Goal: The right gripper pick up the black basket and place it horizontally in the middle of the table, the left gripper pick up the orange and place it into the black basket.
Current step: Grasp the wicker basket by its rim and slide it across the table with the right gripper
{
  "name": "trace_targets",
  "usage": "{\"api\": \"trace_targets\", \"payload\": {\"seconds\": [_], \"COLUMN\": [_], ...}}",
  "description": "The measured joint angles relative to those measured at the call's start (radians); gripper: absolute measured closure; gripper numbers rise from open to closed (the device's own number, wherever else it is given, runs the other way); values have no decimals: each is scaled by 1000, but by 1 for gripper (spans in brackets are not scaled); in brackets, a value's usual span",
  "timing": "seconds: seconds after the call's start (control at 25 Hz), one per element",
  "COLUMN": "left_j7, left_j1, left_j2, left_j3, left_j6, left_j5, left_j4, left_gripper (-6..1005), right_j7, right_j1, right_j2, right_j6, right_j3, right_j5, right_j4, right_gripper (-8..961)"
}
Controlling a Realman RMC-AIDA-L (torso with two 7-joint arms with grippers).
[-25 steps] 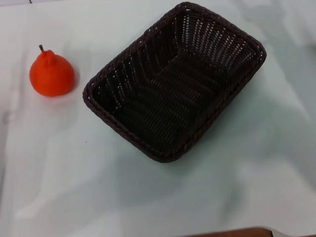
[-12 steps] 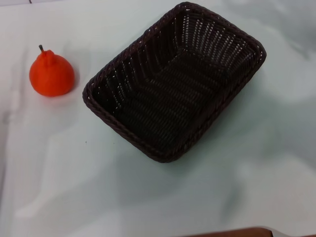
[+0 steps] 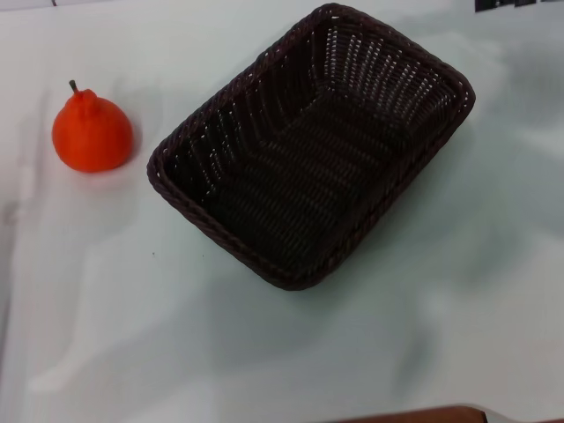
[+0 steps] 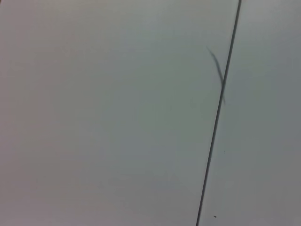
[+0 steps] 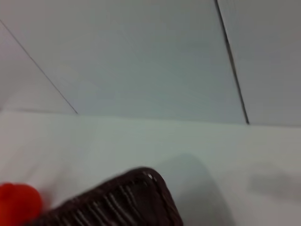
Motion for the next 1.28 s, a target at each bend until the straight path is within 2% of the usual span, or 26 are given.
{"api": "trace_targets", "payload": {"seconds": [0.2,0.4,0.52,0.76,0.96,1.12,1.28], "left_j7": [-14,-22,-30,-31,-31,-31,-31], "left_j1": [5,11,17,22,22,20,21], "left_j2": [-1,-3,-3,-3,-3,-3,-3], "left_j3": [3,13,18,25,41,46,48], "left_j6": [-4,-7,-11,-18,-19,-21,-21], "left_j5": [5,8,8,8,9,9,9], "left_j4": [1,11,14,15,15,15,15], "left_gripper": [82,82,82,80,81,81,81], "right_j7": [16,43,50,42,41,35,24], "right_j1": [71,92,95,96,110,101,99], "right_j2": [-2,0,12,53,59,76,79], "right_j6": [-33,-122,-154,-259,-323,-342,-345], "right_j3": [-59,-151,-175,-201,-242,-249,-252], "right_j5": [-100,-116,-115,-113,-113,-107,-105], "right_j4": [113,195,204,232,308,295,288], "right_gripper": [118,153,184,183,189,220,250]}}
